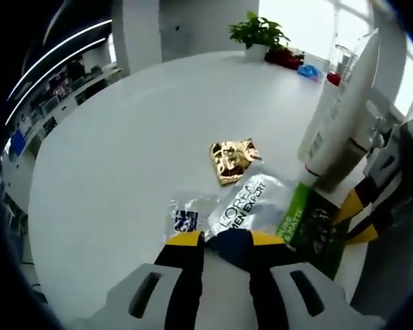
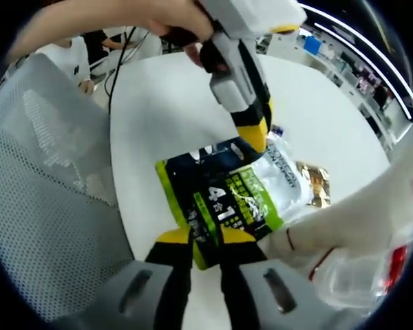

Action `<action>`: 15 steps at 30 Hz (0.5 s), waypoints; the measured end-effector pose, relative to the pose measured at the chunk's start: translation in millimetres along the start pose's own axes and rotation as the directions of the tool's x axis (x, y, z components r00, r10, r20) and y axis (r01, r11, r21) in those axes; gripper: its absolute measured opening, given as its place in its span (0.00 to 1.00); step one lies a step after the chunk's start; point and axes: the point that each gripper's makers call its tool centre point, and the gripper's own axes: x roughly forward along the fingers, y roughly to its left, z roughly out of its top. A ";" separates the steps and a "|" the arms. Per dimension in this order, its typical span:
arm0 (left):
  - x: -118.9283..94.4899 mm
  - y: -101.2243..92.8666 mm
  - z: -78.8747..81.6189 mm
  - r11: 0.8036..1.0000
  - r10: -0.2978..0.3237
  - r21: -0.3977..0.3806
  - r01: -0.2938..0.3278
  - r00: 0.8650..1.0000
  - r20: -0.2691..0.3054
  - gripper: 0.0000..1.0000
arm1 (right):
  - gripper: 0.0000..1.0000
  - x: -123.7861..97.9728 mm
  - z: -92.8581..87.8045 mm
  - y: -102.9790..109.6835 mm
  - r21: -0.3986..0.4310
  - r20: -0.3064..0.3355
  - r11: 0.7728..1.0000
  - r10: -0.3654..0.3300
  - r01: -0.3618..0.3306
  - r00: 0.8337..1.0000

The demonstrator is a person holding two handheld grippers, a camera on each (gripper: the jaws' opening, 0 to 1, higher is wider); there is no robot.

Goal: Arrange the skincare products in the storage area until every visible bottle or jar stands upright without overlapping.

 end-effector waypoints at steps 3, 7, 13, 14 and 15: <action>-7.8 -3.5 -0.1 1.000 0.010 0.013 -0.010 1.000 0.002 0.23 | 0.16 -0.5 -0.7 -0.9 0.011 0.015 1.000 0.002 -0.002 1.000; -21.5 -10.3 3.2 1.000 0.012 -0.001 -0.012 1.000 0.023 0.24 | 0.16 -0.2 -0.2 -0.9 0.014 0.012 1.000 0.008 -0.008 1.000; -44.6 -23.4 13.8 1.000 0.024 0.007 -0.025 0.998 0.062 0.26 | 0.15 -4.3 0.3 -3.3 -0.009 0.027 1.000 -0.003 0.004 1.000; -48.5 -26.7 16.3 1.000 0.019 0.011 -0.020 0.997 0.071 0.26 | 0.15 -6.0 2.2 -3.7 -0.006 0.038 1.000 -0.005 0.006 0.999; -52.4 -28.9 18.3 1.000 0.021 0.009 -0.022 0.997 0.077 0.27 | 0.15 -9.2 5.8 -4.2 -0.004 0.053 1.000 -0.006 0.006 0.999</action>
